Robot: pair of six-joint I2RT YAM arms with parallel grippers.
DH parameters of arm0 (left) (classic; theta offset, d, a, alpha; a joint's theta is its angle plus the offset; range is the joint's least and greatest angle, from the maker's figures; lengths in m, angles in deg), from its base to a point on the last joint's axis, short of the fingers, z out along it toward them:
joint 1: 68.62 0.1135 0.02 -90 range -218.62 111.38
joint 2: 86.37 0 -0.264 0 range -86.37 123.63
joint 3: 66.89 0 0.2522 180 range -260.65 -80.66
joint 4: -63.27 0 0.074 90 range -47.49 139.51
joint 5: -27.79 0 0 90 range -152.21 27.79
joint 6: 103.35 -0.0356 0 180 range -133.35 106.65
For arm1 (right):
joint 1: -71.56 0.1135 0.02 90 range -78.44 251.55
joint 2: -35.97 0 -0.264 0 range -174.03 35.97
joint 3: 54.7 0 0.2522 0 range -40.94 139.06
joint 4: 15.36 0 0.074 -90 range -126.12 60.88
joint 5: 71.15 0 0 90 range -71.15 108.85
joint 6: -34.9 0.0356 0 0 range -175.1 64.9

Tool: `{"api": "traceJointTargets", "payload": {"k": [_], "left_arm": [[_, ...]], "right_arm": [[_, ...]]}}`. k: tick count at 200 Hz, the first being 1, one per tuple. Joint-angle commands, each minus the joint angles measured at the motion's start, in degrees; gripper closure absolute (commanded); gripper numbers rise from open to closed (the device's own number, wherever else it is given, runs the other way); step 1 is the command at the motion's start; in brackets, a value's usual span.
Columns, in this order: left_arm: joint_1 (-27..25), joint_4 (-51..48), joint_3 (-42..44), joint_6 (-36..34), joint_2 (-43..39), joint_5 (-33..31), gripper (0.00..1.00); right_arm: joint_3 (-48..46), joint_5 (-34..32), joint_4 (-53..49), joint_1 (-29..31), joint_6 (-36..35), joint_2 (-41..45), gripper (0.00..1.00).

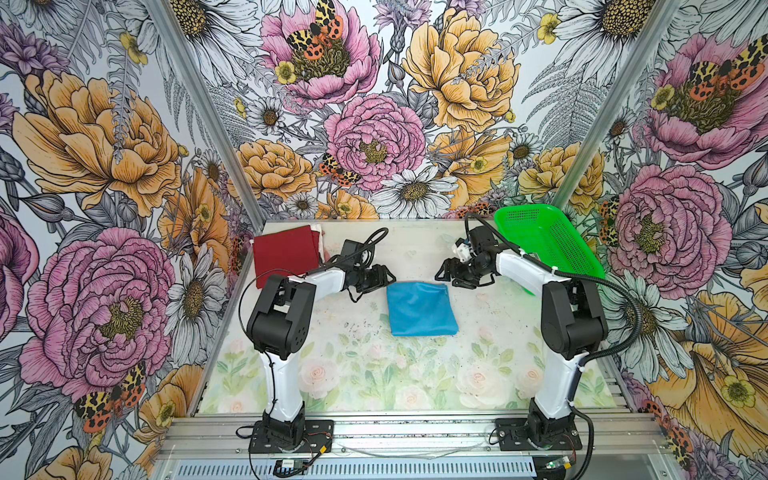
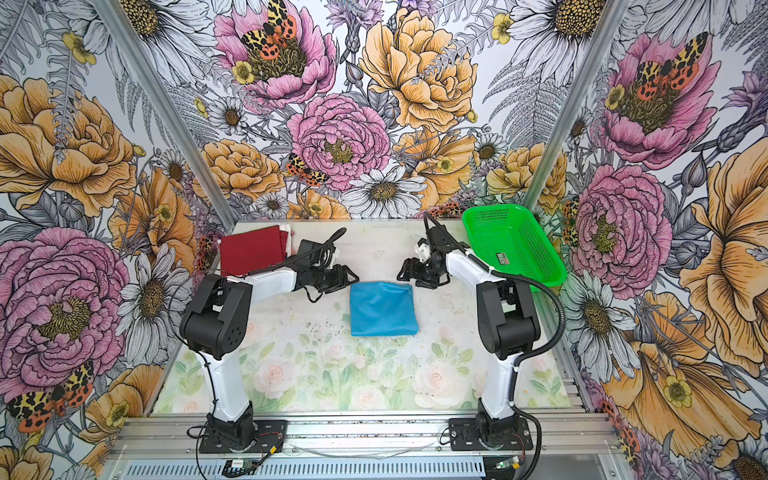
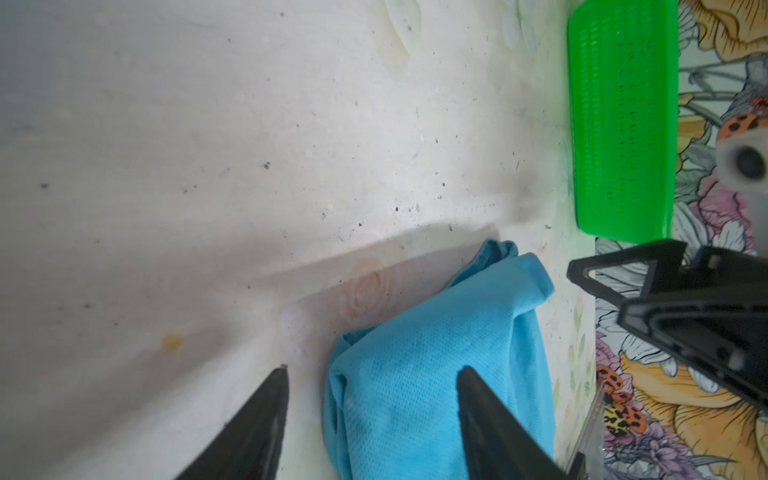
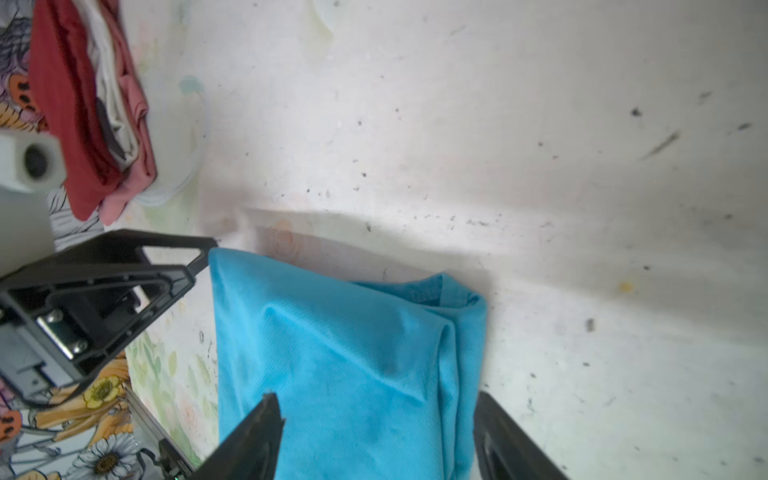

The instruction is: Fold and stack the t-shirts

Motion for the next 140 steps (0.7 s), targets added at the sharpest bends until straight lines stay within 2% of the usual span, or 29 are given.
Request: {"api": "traceJointTargets", "payload": {"k": [1, 34, 64, 96, 119, 140], "left_arm": [[1.1, 3.6, -0.3, 0.6, -0.6, 2.4, 0.18], [2.8, 5.6, 5.1, 2.5, -7.4, 0.6, 0.01], [3.0, 3.4, 10.3, 2.3, -15.7, -0.1, 0.01], [1.9, 0.9, 17.0, 2.0, -24.1, -1.0, 0.01], [-0.4, -0.6, 21.7, 2.3, -29.6, -1.7, 0.01], [-4.2, -1.1, 25.5, 2.7, -34.0, -2.2, 0.01]], "right_arm": [[-2.0, 2.4, 2.2, 1.5, -1.7, 4.4, 0.19], [-3.9, 7.4, 6.1, 4.0, -0.3, 1.7, 0.19], [-3.4, 9.8, 12.5, 6.0, 2.2, -3.7, 0.19], [-0.6, 7.4, 16.8, 5.0, 3.9, -10.2, 0.19], [2.3, 4.6, 17.3, 3.1, 4.0, -14.4, 0.19], [3.8, 5.2, 17.4, 1.7, 3.9, -16.3, 0.19]]}}
